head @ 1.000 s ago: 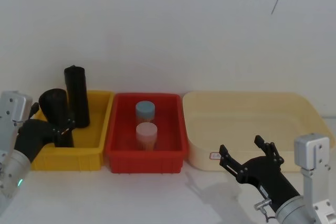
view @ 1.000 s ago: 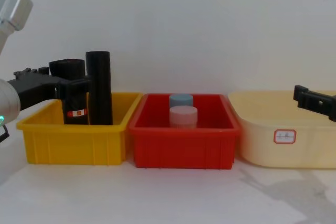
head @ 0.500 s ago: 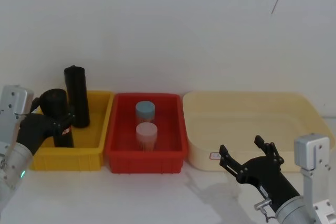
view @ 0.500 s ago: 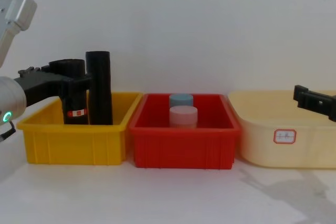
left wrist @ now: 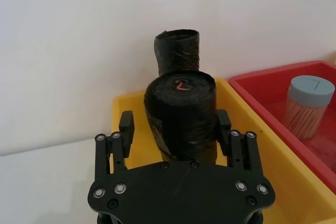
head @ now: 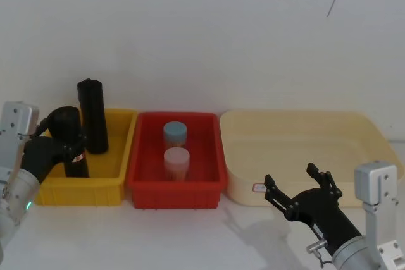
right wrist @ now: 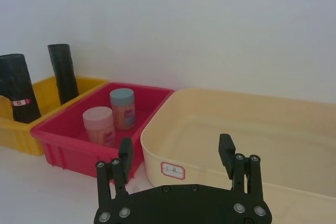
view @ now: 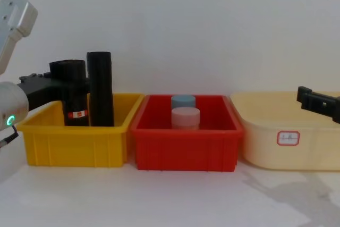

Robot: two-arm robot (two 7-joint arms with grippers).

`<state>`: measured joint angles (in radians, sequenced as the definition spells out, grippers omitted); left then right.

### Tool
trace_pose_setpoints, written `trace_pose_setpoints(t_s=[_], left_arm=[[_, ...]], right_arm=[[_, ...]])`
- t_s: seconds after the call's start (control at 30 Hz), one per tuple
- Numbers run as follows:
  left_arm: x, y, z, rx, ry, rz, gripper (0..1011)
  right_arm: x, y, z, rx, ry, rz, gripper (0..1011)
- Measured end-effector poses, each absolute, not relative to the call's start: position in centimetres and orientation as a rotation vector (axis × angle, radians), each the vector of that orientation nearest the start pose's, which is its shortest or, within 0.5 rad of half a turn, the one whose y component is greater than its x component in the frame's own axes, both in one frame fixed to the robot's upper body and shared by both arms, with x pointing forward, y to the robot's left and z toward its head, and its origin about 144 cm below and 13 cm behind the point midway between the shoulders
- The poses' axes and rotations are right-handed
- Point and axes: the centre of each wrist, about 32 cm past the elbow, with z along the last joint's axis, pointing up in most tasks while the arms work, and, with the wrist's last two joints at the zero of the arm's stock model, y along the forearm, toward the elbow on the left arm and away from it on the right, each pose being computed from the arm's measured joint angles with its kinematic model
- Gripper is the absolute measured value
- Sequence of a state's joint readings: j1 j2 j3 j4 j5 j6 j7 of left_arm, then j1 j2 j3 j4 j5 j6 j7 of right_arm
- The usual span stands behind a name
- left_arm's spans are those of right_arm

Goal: Pick up the garbage bag with the one hand and transfer it to the other hand.

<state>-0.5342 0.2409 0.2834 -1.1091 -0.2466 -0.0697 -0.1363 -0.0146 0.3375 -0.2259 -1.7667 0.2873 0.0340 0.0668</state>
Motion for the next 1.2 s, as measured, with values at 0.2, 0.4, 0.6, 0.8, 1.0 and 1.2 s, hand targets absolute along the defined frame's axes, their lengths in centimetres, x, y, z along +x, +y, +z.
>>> trace_pose_setpoints(t_s=[0.2,0.4,0.6,0.8,1.0,1.2], left_arm=[[60.3,25.3,119.8,0.013,-0.127,1.286,790],[60.5,25.2,119.6,0.012,-0.118,1.272,578],[60.3,25.1,119.8,0.009,-0.118,1.244,513],[59.6,24.6,120.5,-0.006,-0.142,1.199,484],[59.0,24.1,121.7,-0.031,-0.181,1.151,464],[58.4,23.3,123.6,-0.071,-0.241,1.082,464]], right_arm=[[44.3,-23.7,118.9,0.026,-0.075,-1.229,1000],[44.3,-23.7,118.9,0.026,-0.075,-1.229,1000],[44.3,-23.7,118.9,0.026,-0.075,-1.229,1000],[44.3,-23.7,118.9,0.026,-0.075,-1.229,1000],[44.3,-23.7,118.9,0.026,-0.075,-1.229,1000],[44.3,-23.7,118.9,0.026,-0.075,-1.229,1000]])
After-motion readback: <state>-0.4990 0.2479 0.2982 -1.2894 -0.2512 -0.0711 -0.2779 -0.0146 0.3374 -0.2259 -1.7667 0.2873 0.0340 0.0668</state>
